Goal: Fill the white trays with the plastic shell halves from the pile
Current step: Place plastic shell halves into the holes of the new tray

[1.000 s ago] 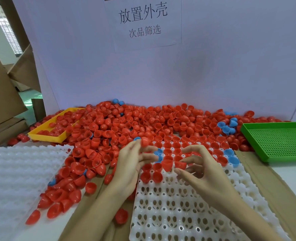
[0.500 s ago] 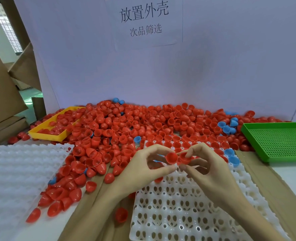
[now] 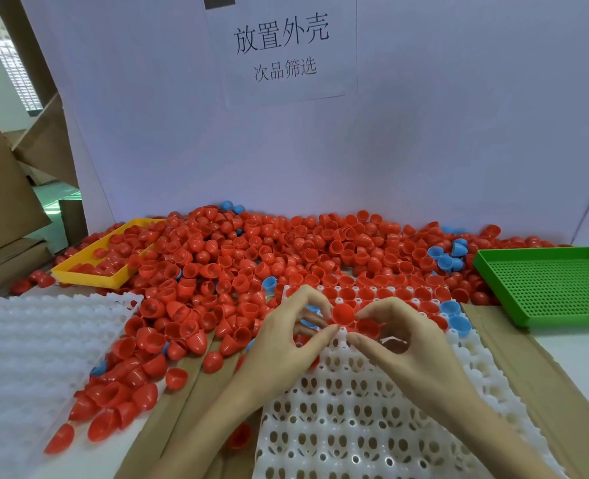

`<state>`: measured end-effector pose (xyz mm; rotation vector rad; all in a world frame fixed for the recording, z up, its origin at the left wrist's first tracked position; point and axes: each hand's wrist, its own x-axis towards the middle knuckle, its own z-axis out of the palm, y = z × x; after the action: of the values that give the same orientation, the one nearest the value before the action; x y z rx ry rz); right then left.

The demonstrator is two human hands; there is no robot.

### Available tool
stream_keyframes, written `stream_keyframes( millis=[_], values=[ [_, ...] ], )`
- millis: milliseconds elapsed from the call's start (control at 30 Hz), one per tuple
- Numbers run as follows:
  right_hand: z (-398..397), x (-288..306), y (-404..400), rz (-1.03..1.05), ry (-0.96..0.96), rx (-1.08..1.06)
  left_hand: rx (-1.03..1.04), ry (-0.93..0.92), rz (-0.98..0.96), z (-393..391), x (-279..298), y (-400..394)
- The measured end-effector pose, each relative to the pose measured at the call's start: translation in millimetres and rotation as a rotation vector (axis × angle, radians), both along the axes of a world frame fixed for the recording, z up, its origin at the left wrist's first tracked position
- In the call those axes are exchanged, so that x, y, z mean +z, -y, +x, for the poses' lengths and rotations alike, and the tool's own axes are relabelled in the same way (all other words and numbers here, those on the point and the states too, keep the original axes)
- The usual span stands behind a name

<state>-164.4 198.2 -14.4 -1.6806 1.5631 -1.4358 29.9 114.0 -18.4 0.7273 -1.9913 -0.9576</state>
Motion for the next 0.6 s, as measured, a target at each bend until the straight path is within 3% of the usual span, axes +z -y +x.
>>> stream_keyframes(
  millis=[233,333,400,600],
  values=[
    [5.7,-3.2,-1.2,-0.025,-0.070,0.110,-0.168,-0.067,0.220,-0.9,1.1,0.5],
    [6.3,-2.3,-2.1,-0.027,-0.136,0.156,-0.137,-0.092,0.267,0.6,-0.5,4.3],
    [3.2,-0.8,-1.4,-0.042,-0.160,0.120,-0.060,-0.059,0.201,3.1,-0.2,7.3],
    [-10.0,-2.6,1.8,0.001,-0.085,-0.034,0.109,0.269,-0.250,7.3,-8.6,7.7]
  ],
)
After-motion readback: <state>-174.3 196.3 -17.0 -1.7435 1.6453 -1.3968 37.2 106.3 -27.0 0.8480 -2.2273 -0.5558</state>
